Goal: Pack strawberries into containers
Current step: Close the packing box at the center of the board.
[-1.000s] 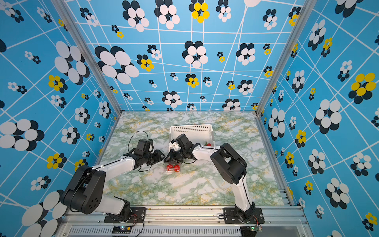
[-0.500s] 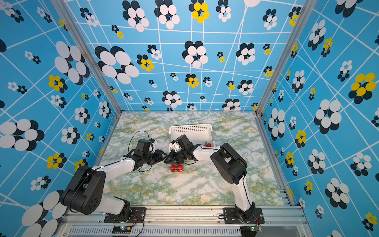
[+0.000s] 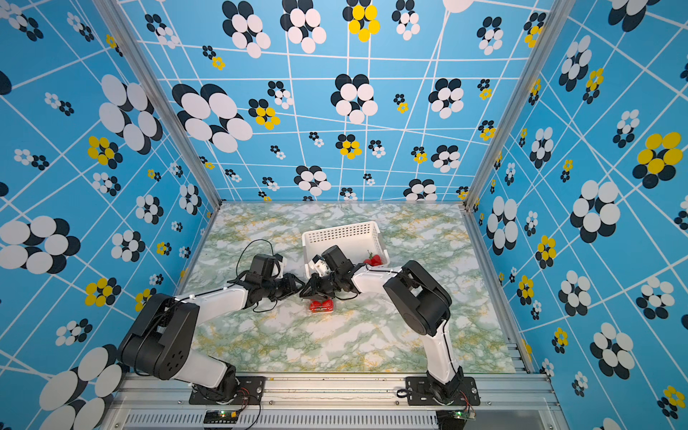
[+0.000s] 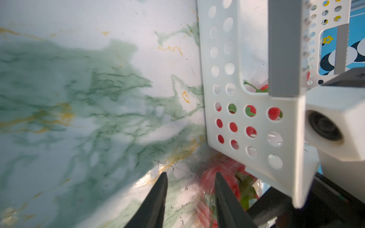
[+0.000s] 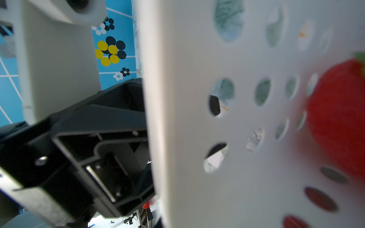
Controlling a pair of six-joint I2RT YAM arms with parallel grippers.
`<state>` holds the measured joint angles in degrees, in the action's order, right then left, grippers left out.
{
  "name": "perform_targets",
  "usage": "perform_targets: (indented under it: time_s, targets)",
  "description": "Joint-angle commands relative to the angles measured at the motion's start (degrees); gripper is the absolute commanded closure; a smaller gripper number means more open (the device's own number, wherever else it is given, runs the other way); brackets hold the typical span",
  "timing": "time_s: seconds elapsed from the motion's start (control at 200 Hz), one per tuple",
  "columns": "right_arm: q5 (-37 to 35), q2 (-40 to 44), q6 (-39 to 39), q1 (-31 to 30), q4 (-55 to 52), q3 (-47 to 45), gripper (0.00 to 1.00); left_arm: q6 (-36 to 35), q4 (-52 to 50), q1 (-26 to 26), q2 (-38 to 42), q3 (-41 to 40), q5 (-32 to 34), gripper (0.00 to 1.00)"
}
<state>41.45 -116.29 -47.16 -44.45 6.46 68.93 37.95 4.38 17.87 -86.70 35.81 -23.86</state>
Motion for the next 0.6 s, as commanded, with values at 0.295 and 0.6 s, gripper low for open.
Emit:
perform_targets:
  time_s: [0.295, 0.6]
  targets:
    - [-0.41, 3.11, 1.94, 0.48, -2.58, -3.40, 0.81, -0.60, 1.24, 2.69, 0.06, 0.04, -1.14, 0.59]
    - [-0.41, 3.55, 1.99, 0.50, -1.80, -4.46, 0.81, 0.09, 2.48, 3.49, 1.09, -1.61, -1.90, 0.60]
